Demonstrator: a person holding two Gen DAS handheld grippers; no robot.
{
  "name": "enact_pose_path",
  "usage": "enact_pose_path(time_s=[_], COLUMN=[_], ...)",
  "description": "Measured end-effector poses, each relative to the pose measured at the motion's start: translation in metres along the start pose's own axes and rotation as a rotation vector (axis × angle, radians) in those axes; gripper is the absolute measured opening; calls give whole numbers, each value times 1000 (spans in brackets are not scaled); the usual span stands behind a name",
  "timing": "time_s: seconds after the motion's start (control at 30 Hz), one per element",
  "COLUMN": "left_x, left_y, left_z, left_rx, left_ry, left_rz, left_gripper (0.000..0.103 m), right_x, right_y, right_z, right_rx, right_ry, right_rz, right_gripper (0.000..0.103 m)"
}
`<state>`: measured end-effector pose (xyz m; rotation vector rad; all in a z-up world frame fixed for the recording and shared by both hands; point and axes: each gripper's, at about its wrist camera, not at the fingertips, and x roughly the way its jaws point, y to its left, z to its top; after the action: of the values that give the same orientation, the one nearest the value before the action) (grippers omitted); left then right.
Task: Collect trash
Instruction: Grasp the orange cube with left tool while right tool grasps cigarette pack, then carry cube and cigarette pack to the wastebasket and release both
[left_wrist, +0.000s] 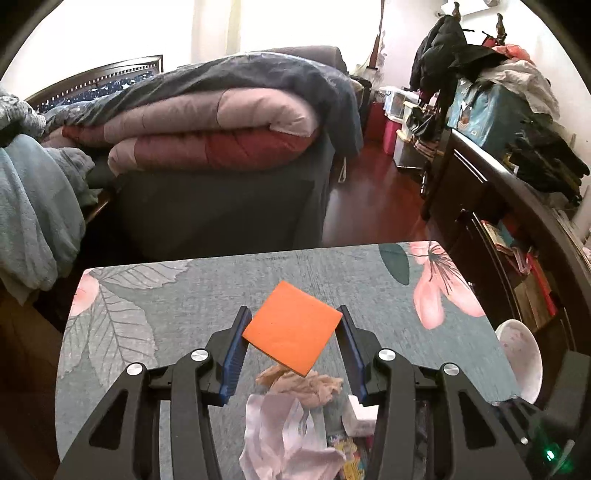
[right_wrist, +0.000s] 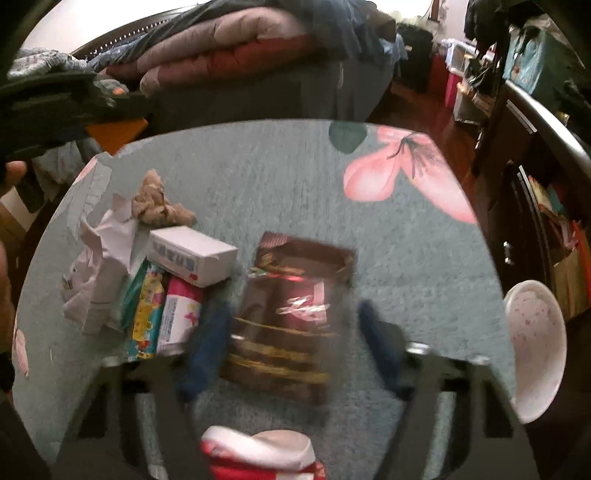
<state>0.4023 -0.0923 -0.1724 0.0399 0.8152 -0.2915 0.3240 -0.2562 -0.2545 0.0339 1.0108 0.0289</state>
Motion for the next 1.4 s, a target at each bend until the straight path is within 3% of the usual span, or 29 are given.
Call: enact_pose_path(time_s=[0.1,0.5,0.67,0.97,1.4], left_x=[-7,-65,-95,-121,-91], left_y=[0,-34,-71,-145,-264], left_z=[-6,-18,-27,-31,-40], left_rx=[-7,35,91,182,317], left_ry=[-7,-84,-132,-173,-123], left_rz=[-10,-28,-69,-195,-346], left_gripper=[47,47,47,47,47], right_x=[-9,-99,-138,-184,-194], right_y=[-1,-26,-52,-119,-221], right_z=[-1,-23,-49,-98,-145], right_rx=[-17,57,108,236,432], right_ry=[-45,-225,-278,-350,-372], right_rz=[-18,73,80,12,-120], right_gripper=[56,56,56,56,56])
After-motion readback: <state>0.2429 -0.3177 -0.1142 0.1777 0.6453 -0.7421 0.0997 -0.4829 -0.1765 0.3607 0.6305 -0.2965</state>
